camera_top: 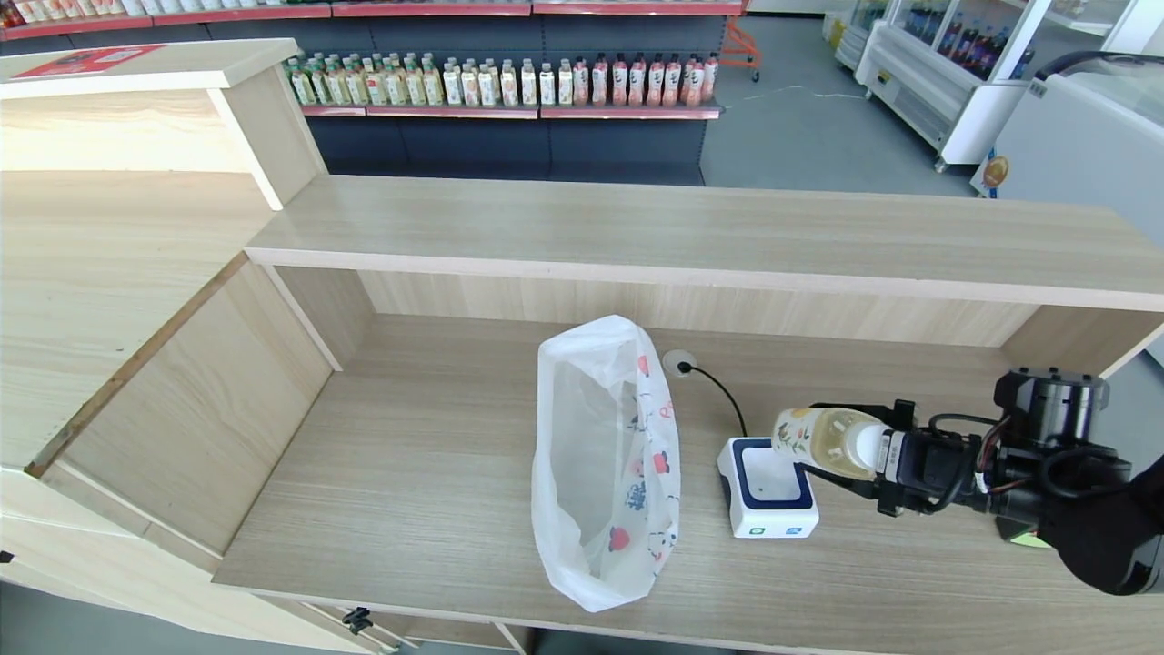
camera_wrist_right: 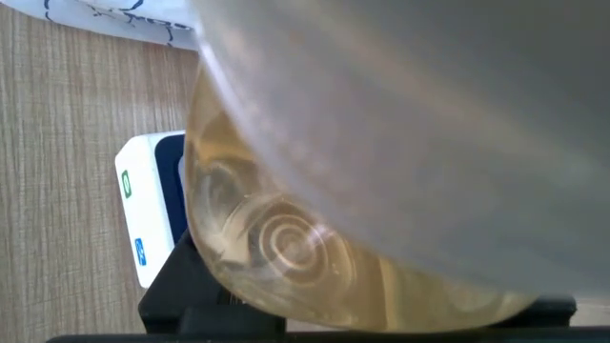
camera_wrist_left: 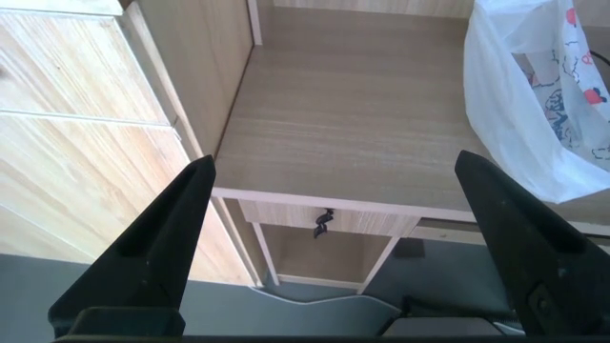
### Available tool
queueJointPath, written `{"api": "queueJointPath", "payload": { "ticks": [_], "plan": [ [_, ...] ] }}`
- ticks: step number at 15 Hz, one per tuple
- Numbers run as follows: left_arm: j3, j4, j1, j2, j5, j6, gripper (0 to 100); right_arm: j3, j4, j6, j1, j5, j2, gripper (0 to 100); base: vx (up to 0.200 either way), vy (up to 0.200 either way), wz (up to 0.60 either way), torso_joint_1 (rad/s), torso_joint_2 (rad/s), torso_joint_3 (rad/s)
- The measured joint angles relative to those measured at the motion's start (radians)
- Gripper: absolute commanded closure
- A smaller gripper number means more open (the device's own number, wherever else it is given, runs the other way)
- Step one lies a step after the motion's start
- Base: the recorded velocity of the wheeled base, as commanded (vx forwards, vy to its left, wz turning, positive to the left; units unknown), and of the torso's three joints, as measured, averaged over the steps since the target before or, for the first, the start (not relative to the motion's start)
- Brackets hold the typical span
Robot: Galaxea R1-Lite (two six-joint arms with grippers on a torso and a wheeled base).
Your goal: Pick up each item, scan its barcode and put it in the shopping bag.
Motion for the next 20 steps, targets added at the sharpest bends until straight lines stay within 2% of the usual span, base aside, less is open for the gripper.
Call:
{"api": "queueJointPath", "payload": {
  "ticks": [11,20],
  "plan": [
    [0.000,0.000,0.000,0.000,0.000,0.000,0,-0.076,0.000,-0.017,0.041,0.008,0.096,100,0.000,0.000,0.00,0.000,0.00,0.000],
    [0.000,0.000,0.000,0.000,0.000,0.000,0,-0.097,0.002,-0.058,0.038,0.005,0.131,100,0.000,0.000,0.00,0.000,0.00,0.000]
  ]
}}
